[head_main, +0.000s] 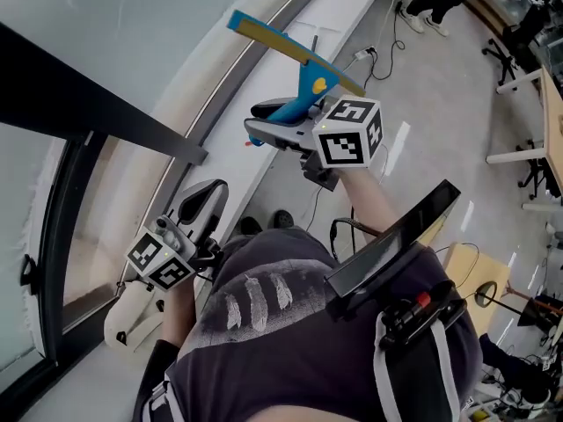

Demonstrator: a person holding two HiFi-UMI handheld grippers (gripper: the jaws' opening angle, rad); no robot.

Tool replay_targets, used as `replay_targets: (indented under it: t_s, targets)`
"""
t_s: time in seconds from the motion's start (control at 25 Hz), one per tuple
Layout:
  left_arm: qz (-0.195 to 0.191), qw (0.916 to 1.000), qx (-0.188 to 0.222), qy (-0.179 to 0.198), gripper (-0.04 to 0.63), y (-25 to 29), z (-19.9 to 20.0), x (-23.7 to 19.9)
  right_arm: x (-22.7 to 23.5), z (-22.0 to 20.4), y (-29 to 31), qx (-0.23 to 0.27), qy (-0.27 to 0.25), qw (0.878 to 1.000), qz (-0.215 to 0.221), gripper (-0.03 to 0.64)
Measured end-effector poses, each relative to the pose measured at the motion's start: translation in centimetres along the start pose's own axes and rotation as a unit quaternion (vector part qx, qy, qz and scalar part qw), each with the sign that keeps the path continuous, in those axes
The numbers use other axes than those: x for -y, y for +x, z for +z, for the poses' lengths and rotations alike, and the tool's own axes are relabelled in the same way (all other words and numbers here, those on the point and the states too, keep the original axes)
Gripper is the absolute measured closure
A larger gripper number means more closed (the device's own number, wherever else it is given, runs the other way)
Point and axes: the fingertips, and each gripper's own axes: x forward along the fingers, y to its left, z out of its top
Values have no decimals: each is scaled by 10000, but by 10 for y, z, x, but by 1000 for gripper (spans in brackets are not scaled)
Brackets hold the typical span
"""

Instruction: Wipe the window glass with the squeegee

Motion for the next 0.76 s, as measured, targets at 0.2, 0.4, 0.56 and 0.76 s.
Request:
replay_targets:
  t_s: [0.2,0.4,0.56,0.76]
  targets:
    - [-152,9998,104,-122,589,-21,8,-38,-9,-11,35,-421,-168,9989,-109,492]
    - [-480,9986,187,-65,589,-22,26,-53,-7,-22,50,-837,-300,9951,-434,492]
    - [-629,9979,101,-148,589,-11,25,-55,-10,-25,50,-975,-251,9941,-411,492]
    - [-672,9976,87,-159,589,-10,24,-55,-18,-46,59,-1160,-36,9931,-194,492]
